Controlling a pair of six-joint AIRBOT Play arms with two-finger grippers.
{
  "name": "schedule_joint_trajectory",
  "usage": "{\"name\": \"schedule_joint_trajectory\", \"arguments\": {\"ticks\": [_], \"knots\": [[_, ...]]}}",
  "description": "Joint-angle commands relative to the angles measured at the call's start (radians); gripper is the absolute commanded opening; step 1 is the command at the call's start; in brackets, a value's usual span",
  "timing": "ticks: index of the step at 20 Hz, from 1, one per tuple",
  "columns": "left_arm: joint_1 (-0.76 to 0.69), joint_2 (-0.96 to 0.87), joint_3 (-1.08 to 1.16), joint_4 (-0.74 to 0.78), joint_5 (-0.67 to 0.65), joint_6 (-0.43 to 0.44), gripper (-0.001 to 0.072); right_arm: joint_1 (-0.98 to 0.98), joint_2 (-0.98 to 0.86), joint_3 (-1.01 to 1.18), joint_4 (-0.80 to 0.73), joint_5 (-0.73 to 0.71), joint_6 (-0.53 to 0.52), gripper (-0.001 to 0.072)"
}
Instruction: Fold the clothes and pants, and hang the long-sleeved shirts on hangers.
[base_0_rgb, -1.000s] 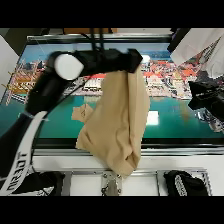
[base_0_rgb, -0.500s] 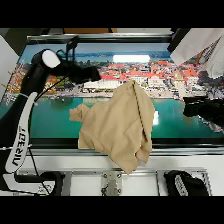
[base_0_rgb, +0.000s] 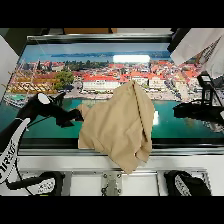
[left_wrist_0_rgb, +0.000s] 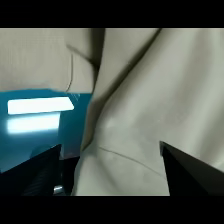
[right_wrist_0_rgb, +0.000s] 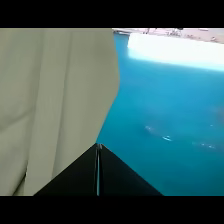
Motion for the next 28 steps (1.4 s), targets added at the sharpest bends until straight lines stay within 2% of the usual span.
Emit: {"name": "schedule_joint_trajectory", "arguments": {"ticks": [1,5,8,9,10,11,14,18,19,21,22,28], "knots": [[-0.002,0.006,-0.109,-0.004,0.042,0.018,0.0675,0.063,-0.08,0.0,-0.008,0.006,0.009,0.003],[-0.079,0.006,-0.112,-0.004,0.1,0.033,0.0675,0.129,-0.163,0.007,-0.007,0.004,0.01,0.003],[-0.14,0.006,-0.111,-0.004,0.177,0.032,0.0672,0.15,-0.241,0.053,-0.011,0.004,0.052,0.003],[-0.152,0.006,-0.111,-0.004,0.193,0.031,0.0511,0.15,-0.274,0.083,-0.015,0.004,0.055,0.003],[-0.16,0.007,-0.111,-0.004,0.2,0.031,0.0205,0.15,-0.305,0.116,-0.016,0.004,0.054,0.003],[-0.161,0.008,-0.111,-0.004,0.199,0.032,0.0022,0.15,-0.341,0.158,-0.018,0.004,0.055,0.003],[-0.14,0.035,-0.109,0.0,0.19,0.032,0.002,0.154,-0.467,0.303,-0.026,0.004,0.066,0.003],[-0.088,0.099,-0.109,0.0,0.186,0.032,0.002,0.2,-0.701,0.565,-0.113,0.004,0.076,0.0037],[-0.08,0.112,-0.11,0.0,0.186,0.032,0.002,0.214,-0.776,0.644,-0.112,0.003,0.076,0.0129],[-0.074,0.122,-0.109,0.0,0.18,0.031,0.002,0.238,-0.905,0.776,-0.111,0.003,0.076,0.0539],[-0.074,0.121,-0.11,0.0,0.177,0.031,0.002,0.247,-0.962,0.833,-0.11,-0.001,0.077,0.0576],[-0.075,0.121,-0.114,-0.001,0.161,0.031,0.002,0.29,-1.216,1.067,-0.05,-0.074,0.126,0.0582]]}}
